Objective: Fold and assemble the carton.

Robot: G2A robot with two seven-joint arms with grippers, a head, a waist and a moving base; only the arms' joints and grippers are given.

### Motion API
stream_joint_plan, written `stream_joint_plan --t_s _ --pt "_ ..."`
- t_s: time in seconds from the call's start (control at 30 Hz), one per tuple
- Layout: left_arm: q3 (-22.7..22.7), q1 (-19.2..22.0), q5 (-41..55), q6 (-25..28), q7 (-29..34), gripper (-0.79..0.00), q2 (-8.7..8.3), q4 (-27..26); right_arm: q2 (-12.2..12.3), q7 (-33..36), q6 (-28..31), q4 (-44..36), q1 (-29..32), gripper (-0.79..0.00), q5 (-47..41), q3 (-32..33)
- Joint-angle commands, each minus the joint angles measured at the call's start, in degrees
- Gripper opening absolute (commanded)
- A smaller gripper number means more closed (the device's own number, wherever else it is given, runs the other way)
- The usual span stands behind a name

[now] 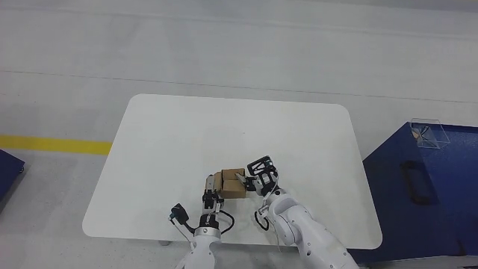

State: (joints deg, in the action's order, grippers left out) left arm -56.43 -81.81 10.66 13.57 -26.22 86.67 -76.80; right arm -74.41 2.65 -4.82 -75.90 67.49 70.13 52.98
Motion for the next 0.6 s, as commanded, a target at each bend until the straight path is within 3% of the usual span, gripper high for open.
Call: stream_joint_plan --t_s 0.0,0.3,0.57 --pt "-0.47 0.29 0.63 -0.03 0.49 0.000 0.09 0.32 -0.05 0.13 0.14 -0.11 0.11 0.000 0.18 0.19" --pt "-2.30 0.18 -0.65 2.60 -1.28 0.000 0.46 0.62 -0.33 0.90 0.80 -0.22 0.68 0.000 1.29 0.76" --pt "-3.73 -1.72 -4.45 5.86 -4.02 0.000 0.58 -2.30 -0.62 1.15 1.22 -0.43 1.19 0.000 1.63 1.33"
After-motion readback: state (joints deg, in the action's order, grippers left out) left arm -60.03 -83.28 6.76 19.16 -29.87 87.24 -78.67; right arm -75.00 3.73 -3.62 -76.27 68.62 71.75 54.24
